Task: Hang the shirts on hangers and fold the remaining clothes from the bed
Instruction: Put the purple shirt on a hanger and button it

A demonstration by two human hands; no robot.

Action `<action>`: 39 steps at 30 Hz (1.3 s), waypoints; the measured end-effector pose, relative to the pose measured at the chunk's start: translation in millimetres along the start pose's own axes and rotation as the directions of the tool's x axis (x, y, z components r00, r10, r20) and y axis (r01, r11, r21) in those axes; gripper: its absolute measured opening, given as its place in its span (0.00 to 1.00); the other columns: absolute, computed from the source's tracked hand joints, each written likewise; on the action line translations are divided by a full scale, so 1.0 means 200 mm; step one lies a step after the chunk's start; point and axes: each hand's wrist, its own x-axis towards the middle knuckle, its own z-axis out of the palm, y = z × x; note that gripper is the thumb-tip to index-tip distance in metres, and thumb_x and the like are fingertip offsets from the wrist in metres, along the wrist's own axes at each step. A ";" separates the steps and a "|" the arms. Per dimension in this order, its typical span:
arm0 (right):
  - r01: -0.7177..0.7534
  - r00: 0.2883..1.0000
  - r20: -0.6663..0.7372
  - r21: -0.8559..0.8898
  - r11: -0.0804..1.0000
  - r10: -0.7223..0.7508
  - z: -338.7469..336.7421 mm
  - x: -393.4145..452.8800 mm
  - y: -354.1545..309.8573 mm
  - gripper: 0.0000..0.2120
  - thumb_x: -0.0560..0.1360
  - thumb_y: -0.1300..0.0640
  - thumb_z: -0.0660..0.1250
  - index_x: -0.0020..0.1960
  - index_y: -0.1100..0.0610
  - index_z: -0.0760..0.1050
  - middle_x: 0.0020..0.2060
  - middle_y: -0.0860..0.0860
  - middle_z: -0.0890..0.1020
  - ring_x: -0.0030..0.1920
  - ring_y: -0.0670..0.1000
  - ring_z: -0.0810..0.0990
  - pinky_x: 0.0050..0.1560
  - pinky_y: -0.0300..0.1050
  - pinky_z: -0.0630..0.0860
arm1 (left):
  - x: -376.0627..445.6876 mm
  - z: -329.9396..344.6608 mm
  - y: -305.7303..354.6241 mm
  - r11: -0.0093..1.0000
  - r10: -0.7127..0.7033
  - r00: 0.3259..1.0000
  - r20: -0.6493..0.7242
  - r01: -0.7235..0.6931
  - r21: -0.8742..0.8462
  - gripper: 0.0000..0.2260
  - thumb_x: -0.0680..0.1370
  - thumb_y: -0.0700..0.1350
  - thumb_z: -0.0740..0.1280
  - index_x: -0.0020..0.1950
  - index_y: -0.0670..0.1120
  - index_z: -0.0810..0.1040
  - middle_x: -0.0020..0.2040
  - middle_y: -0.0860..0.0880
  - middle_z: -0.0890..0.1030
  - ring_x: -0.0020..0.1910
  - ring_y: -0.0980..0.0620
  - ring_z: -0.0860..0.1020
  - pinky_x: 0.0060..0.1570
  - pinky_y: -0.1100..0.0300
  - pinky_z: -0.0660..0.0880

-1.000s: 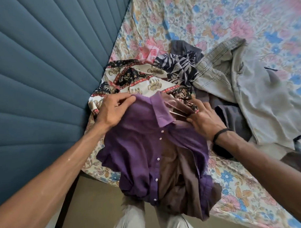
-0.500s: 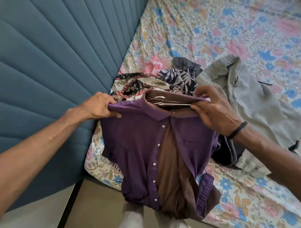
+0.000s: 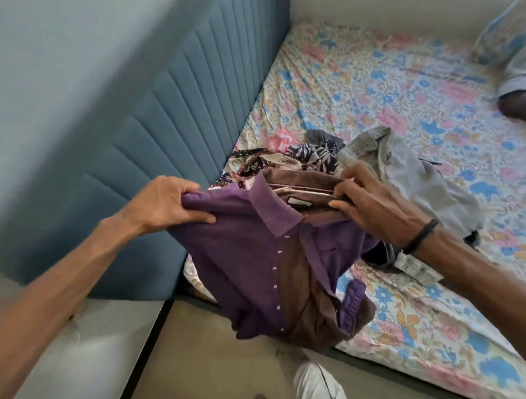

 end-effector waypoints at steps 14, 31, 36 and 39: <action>-0.420 0.905 0.128 0.133 0.898 0.405 -0.60 0.08 -0.16 0.17 0.72 0.37 0.74 0.41 0.51 0.81 0.32 0.49 0.81 0.34 0.51 0.80 0.36 0.49 0.76 | -0.35 -0.43 0.04 0.980 -0.109 0.981 0.158 0.133 -0.147 0.23 0.64 0.72 0.71 0.41 0.53 0.84 0.31 0.57 0.78 0.30 0.62 0.72 0.34 0.62 0.71; -0.719 0.692 0.104 0.016 0.695 0.714 1.50 0.93 1.41 0.35 0.72 0.21 0.59 0.37 0.54 0.72 0.33 0.54 0.77 0.36 0.59 0.77 0.33 0.49 0.66 | 1.49 0.91 -0.89 0.783 -0.570 0.799 -0.191 0.599 0.167 0.10 0.76 0.48 0.75 0.55 0.49 0.79 0.56 0.36 0.80 0.57 0.32 0.78 0.53 0.45 0.75; -0.608 0.763 -0.152 0.164 0.777 0.629 1.63 0.83 1.29 0.19 0.80 0.40 0.67 0.52 0.57 0.78 0.51 0.60 0.78 0.53 0.63 0.76 0.53 0.58 0.72 | 1.55 1.23 -0.61 0.957 -0.212 0.939 -0.272 0.255 0.136 0.18 0.75 0.43 0.72 0.65 0.50 0.76 0.57 0.44 0.75 0.56 0.39 0.74 0.57 0.44 0.74; -0.561 0.821 0.049 0.256 0.787 0.569 1.66 0.64 0.97 0.10 0.76 0.52 0.73 0.47 0.57 0.75 0.44 0.56 0.78 0.45 0.62 0.78 0.44 0.55 0.74 | 1.55 1.48 -0.41 0.990 -0.098 0.981 -0.168 0.079 -0.115 0.11 0.80 0.41 0.68 0.62 0.48 0.81 0.52 0.47 0.80 0.49 0.44 0.80 0.55 0.48 0.77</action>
